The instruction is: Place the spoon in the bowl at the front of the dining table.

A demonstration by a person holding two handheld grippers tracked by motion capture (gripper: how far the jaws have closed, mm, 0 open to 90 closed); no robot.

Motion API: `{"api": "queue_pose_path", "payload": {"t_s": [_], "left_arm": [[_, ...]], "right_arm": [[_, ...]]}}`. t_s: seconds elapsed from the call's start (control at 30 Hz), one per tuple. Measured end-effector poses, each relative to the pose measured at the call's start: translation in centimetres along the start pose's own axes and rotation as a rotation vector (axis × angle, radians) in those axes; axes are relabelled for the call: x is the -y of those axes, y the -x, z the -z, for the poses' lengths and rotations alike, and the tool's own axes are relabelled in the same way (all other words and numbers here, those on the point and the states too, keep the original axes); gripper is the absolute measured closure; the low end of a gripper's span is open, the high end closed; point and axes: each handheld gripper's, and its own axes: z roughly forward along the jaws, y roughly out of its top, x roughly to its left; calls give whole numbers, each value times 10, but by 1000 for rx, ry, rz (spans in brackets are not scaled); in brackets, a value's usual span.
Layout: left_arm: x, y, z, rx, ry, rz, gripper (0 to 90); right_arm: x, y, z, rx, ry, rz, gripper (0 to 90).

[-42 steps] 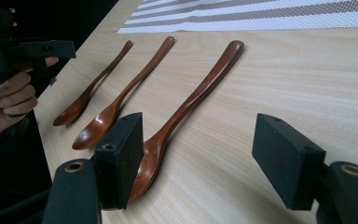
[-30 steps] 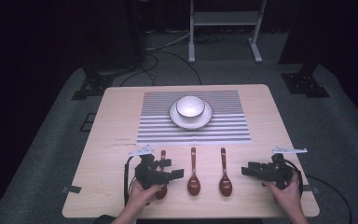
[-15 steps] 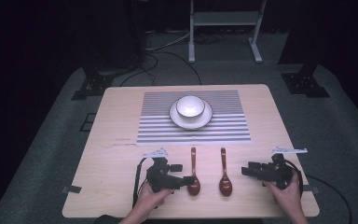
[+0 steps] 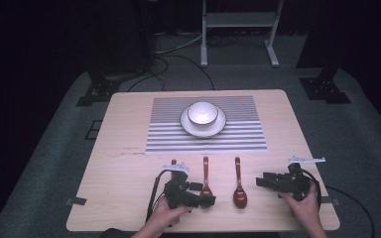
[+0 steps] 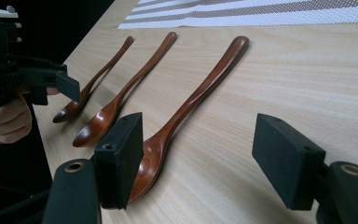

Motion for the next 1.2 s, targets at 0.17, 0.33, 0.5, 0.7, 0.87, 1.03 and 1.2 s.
{"api": "queue_pose_path", "payload": {"t_s": [0.17, 0.33, 0.5, 0.7, 0.87, 1.03, 1.2], "left_arm": [[1, 1, -5, 14, -33, 8, 52], [2, 1, -8, 26, -57, 21, 52], [3, 1, -11, 23, -86, 11, 52], [5, 3, -16, 28, -117, 8, 52], [7, 2, -19, 30, -139, 9, 52], [9, 3, -21, 35, -151, 14, 52], [12, 1, -25, 26, -185, 16, 53]], "right_arm": [[0, 0, -1, -3, -3, -1, 325], [0, 0, -1, -10, -2, -6, 325], [0, 0, -2, -13, -4, -12, 325], [1, 1, -2, -17, -1, -17, 325], [1, 1, -2, -19, 1, -17, 325], [1, 1, -2, -19, 1, -18, 325], [0, 0, -1, -16, 4, -12, 325]]}}
